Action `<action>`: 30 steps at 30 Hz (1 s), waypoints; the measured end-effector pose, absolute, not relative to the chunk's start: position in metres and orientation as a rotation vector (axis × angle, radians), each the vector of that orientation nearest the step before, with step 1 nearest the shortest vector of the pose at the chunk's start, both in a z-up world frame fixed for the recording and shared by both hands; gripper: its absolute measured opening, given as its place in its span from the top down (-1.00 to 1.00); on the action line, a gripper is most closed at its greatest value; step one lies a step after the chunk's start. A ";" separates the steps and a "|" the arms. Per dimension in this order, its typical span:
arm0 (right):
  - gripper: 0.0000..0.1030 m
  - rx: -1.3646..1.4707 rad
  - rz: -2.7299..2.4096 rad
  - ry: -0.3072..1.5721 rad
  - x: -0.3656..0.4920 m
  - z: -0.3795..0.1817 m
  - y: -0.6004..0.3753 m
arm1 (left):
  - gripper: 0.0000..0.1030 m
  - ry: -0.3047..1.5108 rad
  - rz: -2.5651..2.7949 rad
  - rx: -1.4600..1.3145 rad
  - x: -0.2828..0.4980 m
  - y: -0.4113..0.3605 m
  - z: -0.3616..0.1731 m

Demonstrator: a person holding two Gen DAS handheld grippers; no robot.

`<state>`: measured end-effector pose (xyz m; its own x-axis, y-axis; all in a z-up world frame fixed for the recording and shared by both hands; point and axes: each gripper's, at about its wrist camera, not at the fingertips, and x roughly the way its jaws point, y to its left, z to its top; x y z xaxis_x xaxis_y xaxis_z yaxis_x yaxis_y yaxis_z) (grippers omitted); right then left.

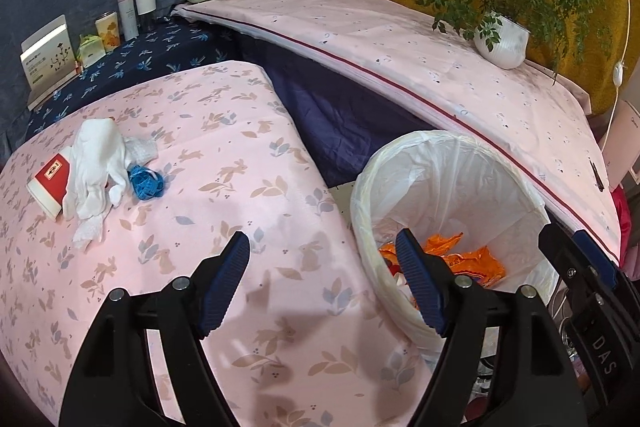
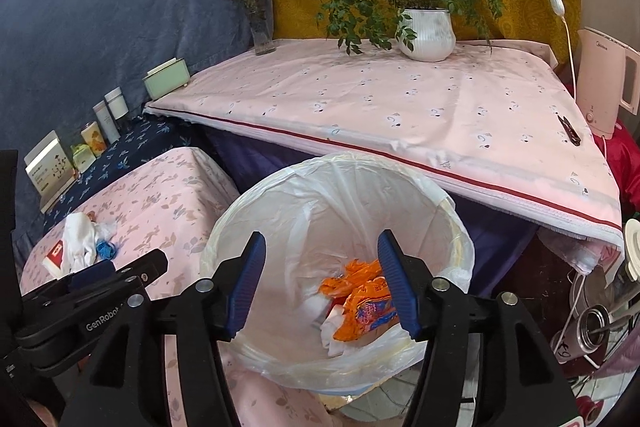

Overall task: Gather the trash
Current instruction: 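Open the left tool over the bin while the right tool releases the printed bag, then move both open tools back from the bin to the trash pile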

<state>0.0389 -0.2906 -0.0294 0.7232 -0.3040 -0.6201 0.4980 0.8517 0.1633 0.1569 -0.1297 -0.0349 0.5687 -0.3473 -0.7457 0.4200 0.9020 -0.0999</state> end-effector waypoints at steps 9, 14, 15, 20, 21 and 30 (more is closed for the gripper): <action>-0.31 0.304 -0.436 0.621 0.044 -0.027 -0.269 | -0.39 0.850 -0.411 0.061 0.159 -0.103 -0.035; -0.34 0.288 -0.412 0.632 0.048 -0.027 -0.253 | -0.39 0.852 -0.386 0.040 0.161 -0.084 -0.036; -0.34 0.283 -0.404 0.635 0.050 -0.027 -0.248 | -0.39 0.852 -0.382 0.037 0.161 -0.080 -0.036; -0.35 0.263 -0.370 0.641 0.058 -0.024 -0.228 | -0.39 0.848 -0.351 0.018 0.164 -0.058 -0.036; -0.35 0.257 -0.363 0.642 0.060 -0.024 -0.223 | -0.39 0.847 -0.342 0.013 0.165 -0.053 -0.036; -0.39 0.211 -0.304 0.653 0.075 -0.020 -0.182 | -0.43 0.842 -0.258 -0.036 0.176 -0.001 -0.037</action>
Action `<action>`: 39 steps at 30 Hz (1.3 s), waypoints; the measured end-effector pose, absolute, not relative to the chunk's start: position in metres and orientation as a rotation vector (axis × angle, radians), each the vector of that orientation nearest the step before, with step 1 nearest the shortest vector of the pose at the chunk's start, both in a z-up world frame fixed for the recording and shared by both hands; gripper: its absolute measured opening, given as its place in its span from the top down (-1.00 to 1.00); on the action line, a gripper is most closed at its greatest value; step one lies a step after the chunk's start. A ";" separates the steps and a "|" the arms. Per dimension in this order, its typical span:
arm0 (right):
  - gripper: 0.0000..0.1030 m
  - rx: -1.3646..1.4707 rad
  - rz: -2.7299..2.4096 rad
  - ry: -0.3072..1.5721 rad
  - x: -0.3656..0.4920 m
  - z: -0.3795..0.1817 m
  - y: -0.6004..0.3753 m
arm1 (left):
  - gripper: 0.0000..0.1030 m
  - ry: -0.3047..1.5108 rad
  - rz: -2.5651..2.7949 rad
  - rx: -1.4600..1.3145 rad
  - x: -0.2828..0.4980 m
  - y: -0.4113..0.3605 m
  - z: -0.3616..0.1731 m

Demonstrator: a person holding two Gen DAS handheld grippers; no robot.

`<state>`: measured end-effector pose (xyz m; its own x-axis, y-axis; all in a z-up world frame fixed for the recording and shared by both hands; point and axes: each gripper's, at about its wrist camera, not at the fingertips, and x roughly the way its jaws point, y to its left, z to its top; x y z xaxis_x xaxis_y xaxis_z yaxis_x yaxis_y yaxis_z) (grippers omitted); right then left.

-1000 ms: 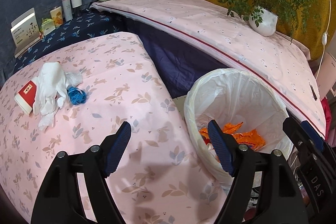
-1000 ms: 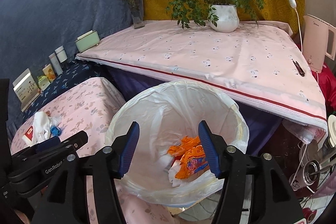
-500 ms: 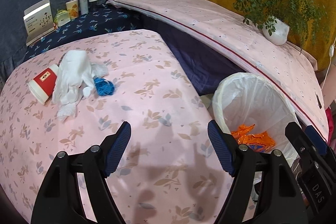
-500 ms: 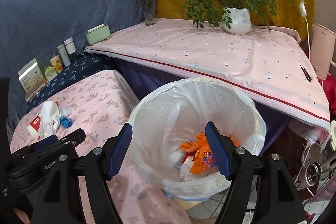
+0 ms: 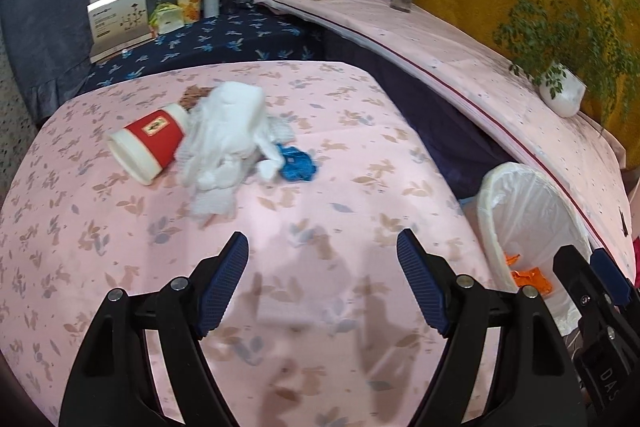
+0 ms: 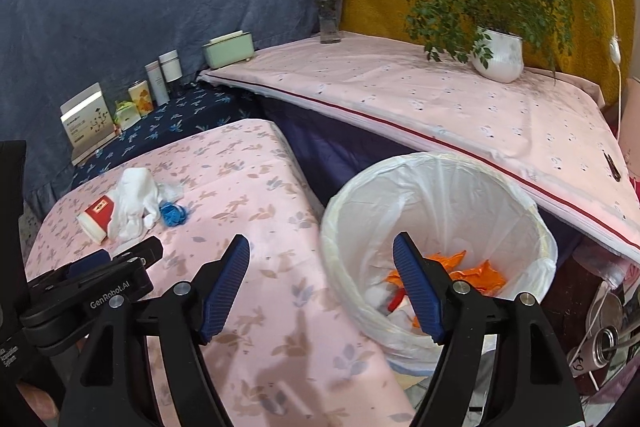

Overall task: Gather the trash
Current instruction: 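Move both open tools back from the bin to the trash pile, then grasp the red-and-white paper cup with the left tool while the right tool grasps the white cloth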

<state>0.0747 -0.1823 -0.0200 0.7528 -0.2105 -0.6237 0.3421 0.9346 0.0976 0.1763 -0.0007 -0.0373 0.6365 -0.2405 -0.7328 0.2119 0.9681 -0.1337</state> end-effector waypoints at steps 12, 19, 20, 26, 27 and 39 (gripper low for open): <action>-0.39 0.174 -0.178 0.696 0.102 -0.025 -0.119 | -0.45 0.847 -0.127 -0.106 0.193 0.081 -0.046; -0.39 0.148 -0.100 0.717 0.123 -0.026 -0.078 | -0.55 0.846 -0.056 -0.125 0.204 0.121 -0.051; -0.39 0.144 -0.090 0.718 0.126 -0.026 -0.074 | -0.56 0.848 -0.049 -0.129 0.206 0.126 -0.051; -0.39 0.130 -0.056 0.728 0.151 -0.029 -0.050 | -0.56 0.846 -0.017 -0.143 0.225 0.150 -0.053; -0.39 0.126 -0.052 0.731 0.157 -0.030 -0.046 | -0.56 0.845 -0.013 -0.144 0.230 0.154 -0.052; -0.37 0.091 -0.020 0.750 0.226 -0.042 -0.019 | -0.55 0.892 -0.069 -0.218 0.287 0.153 -0.064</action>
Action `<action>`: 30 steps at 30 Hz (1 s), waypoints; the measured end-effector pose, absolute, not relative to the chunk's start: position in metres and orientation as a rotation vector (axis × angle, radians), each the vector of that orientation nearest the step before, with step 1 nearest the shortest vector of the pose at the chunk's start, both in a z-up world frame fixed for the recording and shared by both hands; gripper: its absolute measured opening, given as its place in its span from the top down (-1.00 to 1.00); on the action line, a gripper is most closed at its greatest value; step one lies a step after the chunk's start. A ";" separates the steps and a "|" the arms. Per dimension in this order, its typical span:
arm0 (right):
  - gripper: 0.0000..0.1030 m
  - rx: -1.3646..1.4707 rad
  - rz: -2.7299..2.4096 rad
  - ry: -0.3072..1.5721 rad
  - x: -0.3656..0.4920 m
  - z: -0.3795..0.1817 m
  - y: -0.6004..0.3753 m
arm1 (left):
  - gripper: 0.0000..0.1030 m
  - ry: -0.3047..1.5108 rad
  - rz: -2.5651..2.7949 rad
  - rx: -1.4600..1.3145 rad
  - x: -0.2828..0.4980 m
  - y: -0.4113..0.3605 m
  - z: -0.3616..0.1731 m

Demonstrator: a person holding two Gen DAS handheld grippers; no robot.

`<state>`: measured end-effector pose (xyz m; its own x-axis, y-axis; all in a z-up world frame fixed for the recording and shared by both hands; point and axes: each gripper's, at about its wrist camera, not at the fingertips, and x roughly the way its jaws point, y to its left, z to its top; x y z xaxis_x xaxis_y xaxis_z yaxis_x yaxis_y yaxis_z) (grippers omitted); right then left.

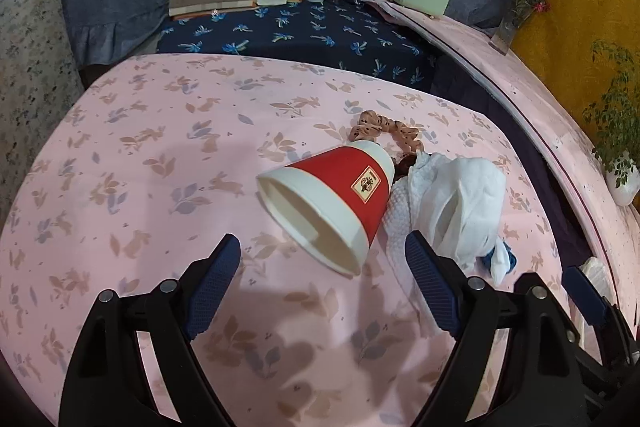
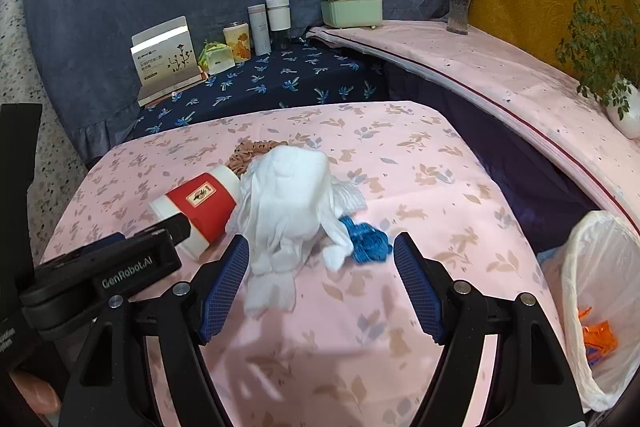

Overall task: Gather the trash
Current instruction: 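Grasp the red-and-white paper cup with the left tool while the right tool grasps the white cloth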

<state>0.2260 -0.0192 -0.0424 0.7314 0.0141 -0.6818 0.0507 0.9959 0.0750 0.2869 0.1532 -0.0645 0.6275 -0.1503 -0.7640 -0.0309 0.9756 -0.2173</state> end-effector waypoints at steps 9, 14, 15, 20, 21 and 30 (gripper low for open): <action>-0.07 0.094 -0.006 0.766 0.268 -0.052 -0.016 | -0.29 0.934 -0.095 -0.254 0.313 0.154 -0.082; 0.57 0.104 0.029 0.813 0.282 -0.067 -0.011 | 0.04 0.944 -0.130 -0.270 0.318 0.153 -0.089; 0.61 0.104 0.035 0.820 0.283 -0.070 -0.010 | 0.12 0.941 -0.141 -0.269 0.318 0.153 -0.088; 0.77 0.109 0.046 0.808 0.274 -0.072 -0.009 | 0.70 0.942 -0.174 -0.270 0.316 0.152 -0.085; 0.77 0.117 0.049 0.804 0.271 -0.071 -0.010 | 0.74 0.940 -0.176 -0.271 0.314 0.152 -0.084; 0.79 0.140 0.045 0.743 0.240 -0.041 -0.020 | 0.95 0.917 -0.191 -0.268 0.292 0.146 -0.066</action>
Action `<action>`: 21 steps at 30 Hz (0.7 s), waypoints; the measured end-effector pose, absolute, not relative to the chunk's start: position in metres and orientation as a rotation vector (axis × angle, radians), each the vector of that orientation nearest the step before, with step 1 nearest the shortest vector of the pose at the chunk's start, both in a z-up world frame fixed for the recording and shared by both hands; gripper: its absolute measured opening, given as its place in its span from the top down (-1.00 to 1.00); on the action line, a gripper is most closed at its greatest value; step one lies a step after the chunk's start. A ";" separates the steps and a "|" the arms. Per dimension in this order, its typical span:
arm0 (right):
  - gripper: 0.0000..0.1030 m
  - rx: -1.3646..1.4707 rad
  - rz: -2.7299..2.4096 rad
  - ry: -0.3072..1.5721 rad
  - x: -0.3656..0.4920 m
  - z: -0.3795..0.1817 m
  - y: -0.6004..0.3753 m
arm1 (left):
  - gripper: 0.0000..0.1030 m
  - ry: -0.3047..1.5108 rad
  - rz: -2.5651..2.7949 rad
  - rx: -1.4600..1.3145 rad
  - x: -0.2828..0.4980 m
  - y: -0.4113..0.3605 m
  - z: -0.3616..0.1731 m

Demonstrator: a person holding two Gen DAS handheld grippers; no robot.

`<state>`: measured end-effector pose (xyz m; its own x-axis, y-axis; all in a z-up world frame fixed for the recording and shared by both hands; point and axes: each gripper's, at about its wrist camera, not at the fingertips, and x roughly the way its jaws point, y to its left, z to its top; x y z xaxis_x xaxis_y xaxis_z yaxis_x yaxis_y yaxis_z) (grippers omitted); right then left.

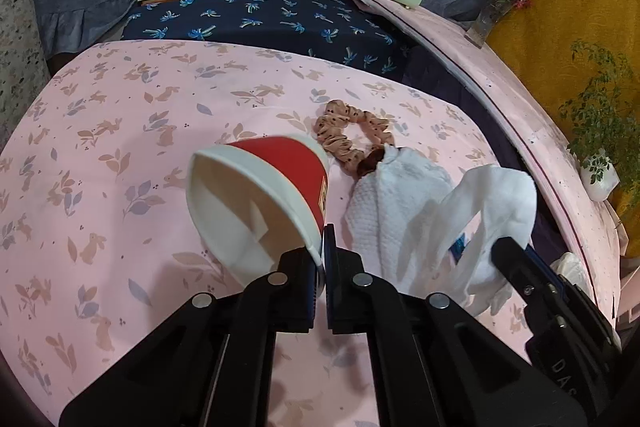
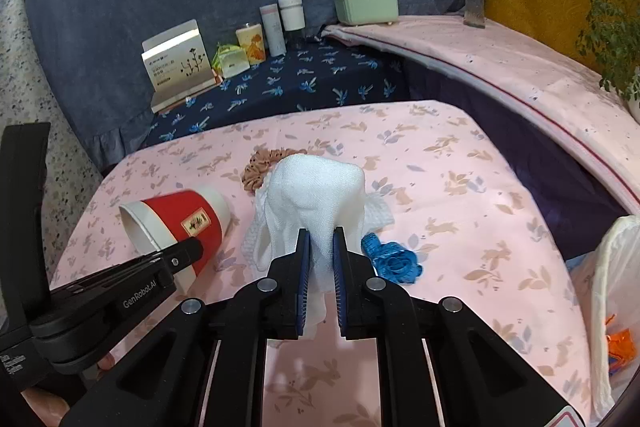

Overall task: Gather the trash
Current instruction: 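Grasp the red-and-white paper cup with the left tool while the right tool grasps the white cloth, then carry the paper cup and white cloth with both tools over the bin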

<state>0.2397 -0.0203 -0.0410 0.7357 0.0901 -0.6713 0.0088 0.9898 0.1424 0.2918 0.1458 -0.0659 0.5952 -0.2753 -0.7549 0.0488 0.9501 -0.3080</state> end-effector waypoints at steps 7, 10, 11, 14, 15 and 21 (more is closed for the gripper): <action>0.79 0.163 0.013 0.700 0.211 -0.016 -0.041 | 0.96 0.882 -0.216 -0.249 0.265 0.130 -0.040; 0.79 0.177 -0.003 0.685 0.197 -0.008 -0.052 | 0.96 0.870 -0.233 -0.239 0.253 0.120 -0.030; 0.79 0.180 -0.008 0.680 0.191 -0.005 -0.056 | 0.96 0.867 -0.240 -0.235 0.249 0.116 -0.028; 0.79 0.194 -0.024 0.666 0.177 0.001 -0.071 | 0.96 0.857 -0.265 -0.217 0.235 0.099 -0.018; 0.79 0.201 -0.031 0.660 0.172 0.004 -0.076 | 0.96 0.853 -0.273 -0.212 0.231 0.093 -0.015; 0.79 0.236 -0.077 0.627 0.141 0.015 -0.113 | 0.96 0.826 -0.337 -0.168 0.205 0.049 0.005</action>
